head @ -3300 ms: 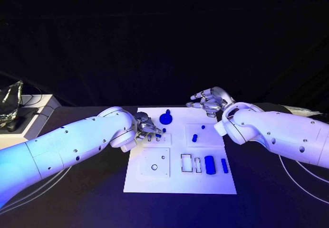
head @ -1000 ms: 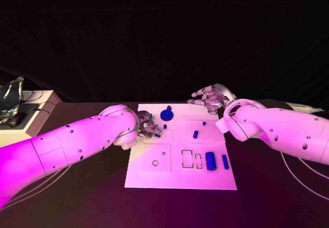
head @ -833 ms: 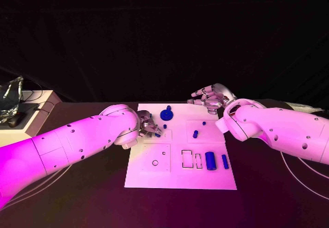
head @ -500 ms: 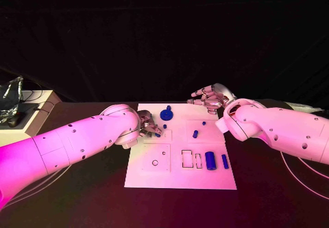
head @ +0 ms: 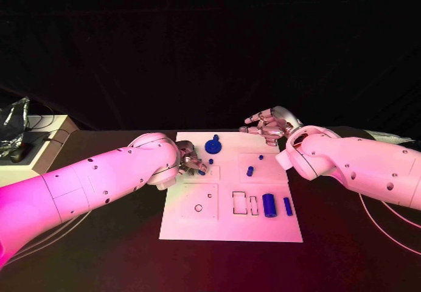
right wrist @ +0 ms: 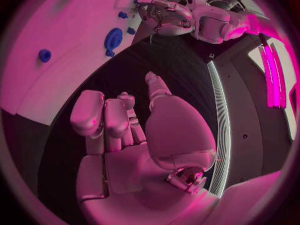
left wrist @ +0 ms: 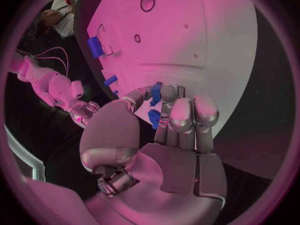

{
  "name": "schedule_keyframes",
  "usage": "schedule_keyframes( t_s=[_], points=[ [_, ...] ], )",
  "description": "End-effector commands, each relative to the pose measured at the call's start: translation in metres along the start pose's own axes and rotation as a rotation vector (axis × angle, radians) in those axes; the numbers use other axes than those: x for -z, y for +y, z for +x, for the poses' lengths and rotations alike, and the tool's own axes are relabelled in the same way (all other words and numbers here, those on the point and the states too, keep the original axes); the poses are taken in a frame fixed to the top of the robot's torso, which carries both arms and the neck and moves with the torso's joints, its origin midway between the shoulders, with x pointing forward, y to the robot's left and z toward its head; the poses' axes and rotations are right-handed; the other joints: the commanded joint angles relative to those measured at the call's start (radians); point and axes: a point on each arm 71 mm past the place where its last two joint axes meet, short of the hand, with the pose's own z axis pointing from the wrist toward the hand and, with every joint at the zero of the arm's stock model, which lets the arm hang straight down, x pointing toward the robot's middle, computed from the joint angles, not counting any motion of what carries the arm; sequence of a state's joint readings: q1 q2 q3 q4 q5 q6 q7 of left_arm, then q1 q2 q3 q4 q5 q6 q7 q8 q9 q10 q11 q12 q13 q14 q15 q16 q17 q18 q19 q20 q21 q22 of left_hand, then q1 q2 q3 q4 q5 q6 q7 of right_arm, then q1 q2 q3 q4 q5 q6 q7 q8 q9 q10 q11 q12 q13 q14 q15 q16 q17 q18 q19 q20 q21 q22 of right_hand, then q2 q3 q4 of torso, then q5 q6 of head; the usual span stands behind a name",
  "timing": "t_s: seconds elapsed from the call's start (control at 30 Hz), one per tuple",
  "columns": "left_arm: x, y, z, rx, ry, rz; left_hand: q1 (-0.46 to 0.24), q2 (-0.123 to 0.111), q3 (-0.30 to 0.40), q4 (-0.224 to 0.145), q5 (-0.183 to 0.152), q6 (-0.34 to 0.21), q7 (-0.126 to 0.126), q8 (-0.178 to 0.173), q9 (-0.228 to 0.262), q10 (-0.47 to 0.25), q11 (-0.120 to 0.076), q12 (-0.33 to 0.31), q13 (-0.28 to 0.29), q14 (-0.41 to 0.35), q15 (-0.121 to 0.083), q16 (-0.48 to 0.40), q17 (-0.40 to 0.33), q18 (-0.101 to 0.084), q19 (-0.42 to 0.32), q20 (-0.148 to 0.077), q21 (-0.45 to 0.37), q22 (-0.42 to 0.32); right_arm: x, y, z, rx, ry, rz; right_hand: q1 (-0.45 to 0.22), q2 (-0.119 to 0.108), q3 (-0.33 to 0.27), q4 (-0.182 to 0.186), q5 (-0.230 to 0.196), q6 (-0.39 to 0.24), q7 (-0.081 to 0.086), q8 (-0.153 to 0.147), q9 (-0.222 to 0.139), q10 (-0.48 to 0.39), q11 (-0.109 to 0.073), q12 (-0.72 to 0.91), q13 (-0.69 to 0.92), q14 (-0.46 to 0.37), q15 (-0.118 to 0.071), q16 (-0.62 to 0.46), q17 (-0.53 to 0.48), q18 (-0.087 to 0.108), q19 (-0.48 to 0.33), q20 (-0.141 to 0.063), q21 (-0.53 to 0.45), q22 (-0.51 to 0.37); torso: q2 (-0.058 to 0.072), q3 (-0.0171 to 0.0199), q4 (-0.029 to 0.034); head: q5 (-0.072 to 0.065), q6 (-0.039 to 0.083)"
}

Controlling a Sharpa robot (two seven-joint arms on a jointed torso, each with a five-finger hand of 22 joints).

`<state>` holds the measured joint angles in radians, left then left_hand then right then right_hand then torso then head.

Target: Assemble the parts on the task board

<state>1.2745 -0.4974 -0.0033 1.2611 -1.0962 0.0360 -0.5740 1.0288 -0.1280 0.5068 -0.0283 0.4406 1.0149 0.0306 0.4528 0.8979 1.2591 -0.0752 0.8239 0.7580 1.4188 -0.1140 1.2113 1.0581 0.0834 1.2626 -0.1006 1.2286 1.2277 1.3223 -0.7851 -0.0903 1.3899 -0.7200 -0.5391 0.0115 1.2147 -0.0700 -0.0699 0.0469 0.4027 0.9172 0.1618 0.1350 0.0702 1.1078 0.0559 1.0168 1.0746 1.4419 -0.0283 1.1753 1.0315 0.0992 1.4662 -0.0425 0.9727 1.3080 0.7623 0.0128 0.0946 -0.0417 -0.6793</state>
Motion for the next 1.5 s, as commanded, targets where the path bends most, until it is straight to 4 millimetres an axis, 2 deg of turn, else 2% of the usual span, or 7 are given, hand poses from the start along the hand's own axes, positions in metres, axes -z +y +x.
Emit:
schedule_keyframes(
  t_s=[0.03,0.7,1.13,1.37,1.5],
  points=[
    [-0.003,0.005,0.019,-0.048,0.089,-0.028,0.037,0.034,0.057,-0.06,0.004,0.056,-0.05,0.006,0.061,0.011,-0.006,-0.006,0.002,0.006,-0.002,0.005,0.0,-0.015,0.009,-0.002,-0.002,0.003,0.0,0.001,0.001,0.005,0.017,-0.012,-0.009,0.003,-0.006,0.0,0.005,0.0,0.003,0.003,0.001,-0.006,-0.003,-0.005,-0.001,-0.003,0.001,-0.006,-0.001,0.017,0.045,0.001,-0.003,0.128,0.0,-0.0003,0.0006,-0.001,-0.001],
    [-0.002,0.018,0.012,-0.061,0.05,-0.064,0.029,0.042,0.085,-0.082,0.013,0.066,-0.053,0.012,0.073,0.025,-0.009,-0.011,0.008,0.007,-0.003,0.014,-0.003,-0.018,0.023,-0.003,0.004,0.025,0.001,0.0,0.001,0.006,0.019,-0.011,-0.011,0.004,-0.007,-0.001,0.005,0.002,0.003,0.003,0.001,-0.003,-0.004,-0.003,0.001,-0.003,0.0,-0.008,-0.002,0.017,0.046,0.001,-0.005,0.127,0.0,-0.0007,0.0,0.002,0.0],
    [-0.003,0.013,0.014,-0.063,0.06,-0.056,0.019,0.049,0.088,-0.086,0.012,0.067,-0.054,0.012,0.077,0.026,-0.009,-0.013,0.012,0.006,-0.003,0.016,-0.007,-0.018,0.024,-0.003,0.0,0.03,0.001,0.0,0.001,0.006,0.022,-0.01,-0.011,0.004,-0.007,-0.001,0.005,0.002,0.003,0.003,0.001,-0.003,-0.004,-0.003,0.001,-0.003,0.0,-0.008,-0.002,0.017,0.046,0.001,-0.005,0.127,0.0,-0.0001,0.0005,0.001,0.0],
    [-0.004,0.01,0.017,-0.071,0.089,-0.054,0.016,0.069,0.043,-0.079,0.002,0.079,-0.06,0.013,0.078,0.037,-0.011,-0.014,0.011,0.007,-0.002,0.023,-0.003,-0.02,0.029,0.001,0.0,0.04,0.001,0.0,0.001,0.006,0.023,-0.009,-0.011,0.003,-0.007,-0.002,0.005,0.002,0.003,0.002,0.001,-0.004,-0.004,-0.003,0.0,-0.003,0.0,-0.009,-0.003,0.017,0.046,0.001,-0.007,0.127,0.0,0.0007,0.0002,0.002,-0.002],
    [-0.004,0.009,0.018,-0.073,0.1,-0.052,0.039,0.093,-0.037,-0.064,-0.005,0.092,-0.063,0.006,0.074,0.046,-0.011,-0.015,0.0,0.008,-0.001,0.03,0.0,-0.021,0.033,0.004,-0.003,0.049,0.001,0.0,0.001,0.006,0.023,-0.009,-0.011,0.003,-0.007,-0.002,0.005,0.002,0.003,0.002,0.001,-0.004,-0.004,-0.003,0.0,-0.003,0.0,-0.009,-0.003,0.017,0.046,0.001,-0.007,0.127,0.0,0.0005,0.0,0.002,-0.003]
  ],
)
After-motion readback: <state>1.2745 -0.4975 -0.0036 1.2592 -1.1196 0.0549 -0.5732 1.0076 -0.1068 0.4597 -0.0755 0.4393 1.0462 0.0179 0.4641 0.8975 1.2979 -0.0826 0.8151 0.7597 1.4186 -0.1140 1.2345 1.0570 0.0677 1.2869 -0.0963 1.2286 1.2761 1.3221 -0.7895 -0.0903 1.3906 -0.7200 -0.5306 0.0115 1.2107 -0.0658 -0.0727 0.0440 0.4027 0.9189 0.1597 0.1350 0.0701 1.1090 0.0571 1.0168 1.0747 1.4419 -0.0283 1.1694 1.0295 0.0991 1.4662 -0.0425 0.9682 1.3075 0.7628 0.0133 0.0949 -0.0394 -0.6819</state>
